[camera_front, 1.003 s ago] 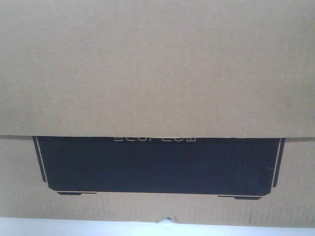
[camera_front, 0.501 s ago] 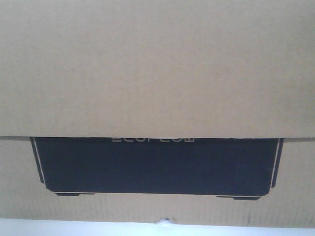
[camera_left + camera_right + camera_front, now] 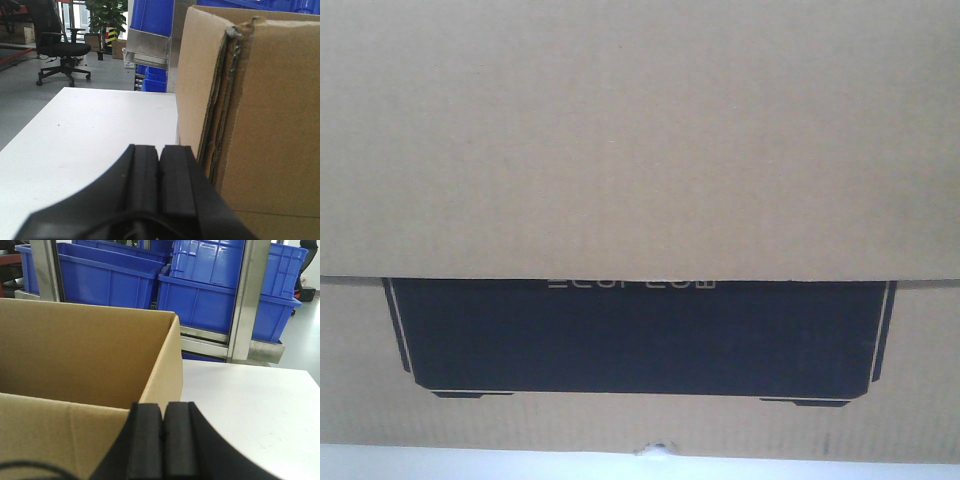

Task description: Grab box from left shelf to table start

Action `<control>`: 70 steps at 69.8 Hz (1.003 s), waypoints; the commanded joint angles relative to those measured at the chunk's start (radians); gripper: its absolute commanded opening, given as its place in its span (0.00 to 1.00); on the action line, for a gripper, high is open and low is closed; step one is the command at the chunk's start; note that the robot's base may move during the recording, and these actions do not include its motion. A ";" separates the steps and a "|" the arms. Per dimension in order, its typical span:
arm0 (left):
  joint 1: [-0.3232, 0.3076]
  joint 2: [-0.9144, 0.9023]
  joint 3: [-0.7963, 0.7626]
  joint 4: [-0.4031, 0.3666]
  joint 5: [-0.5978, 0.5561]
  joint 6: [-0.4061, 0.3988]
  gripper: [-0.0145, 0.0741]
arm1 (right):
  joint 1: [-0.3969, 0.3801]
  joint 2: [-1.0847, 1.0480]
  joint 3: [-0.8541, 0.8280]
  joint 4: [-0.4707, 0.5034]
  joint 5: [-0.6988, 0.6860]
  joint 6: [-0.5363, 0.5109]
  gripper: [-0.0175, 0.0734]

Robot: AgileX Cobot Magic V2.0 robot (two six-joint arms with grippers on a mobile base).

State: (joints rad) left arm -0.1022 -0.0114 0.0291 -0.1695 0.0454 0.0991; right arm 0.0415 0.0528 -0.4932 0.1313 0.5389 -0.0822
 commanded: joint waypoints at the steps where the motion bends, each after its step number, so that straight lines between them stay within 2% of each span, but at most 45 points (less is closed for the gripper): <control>1: -0.008 -0.013 -0.001 0.000 -0.081 0.000 0.05 | 0.004 0.013 -0.025 -0.008 -0.089 -0.008 0.26; 45: -0.008 -0.013 -0.001 0.000 -0.081 0.000 0.05 | 0.004 -0.012 -0.018 -0.006 -0.084 -0.008 0.26; 60: -0.008 -0.013 -0.001 0.000 -0.081 0.000 0.05 | -0.002 -0.012 0.147 -0.076 -0.190 -0.008 0.26; 70: -0.008 -0.013 -0.001 0.000 -0.081 0.000 0.05 | -0.049 -0.012 0.272 -0.076 -0.287 -0.007 0.26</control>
State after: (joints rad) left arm -0.1022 -0.0114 0.0291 -0.1695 0.0454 0.0991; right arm 0.0208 0.0280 -0.2463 0.0687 0.3989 -0.0822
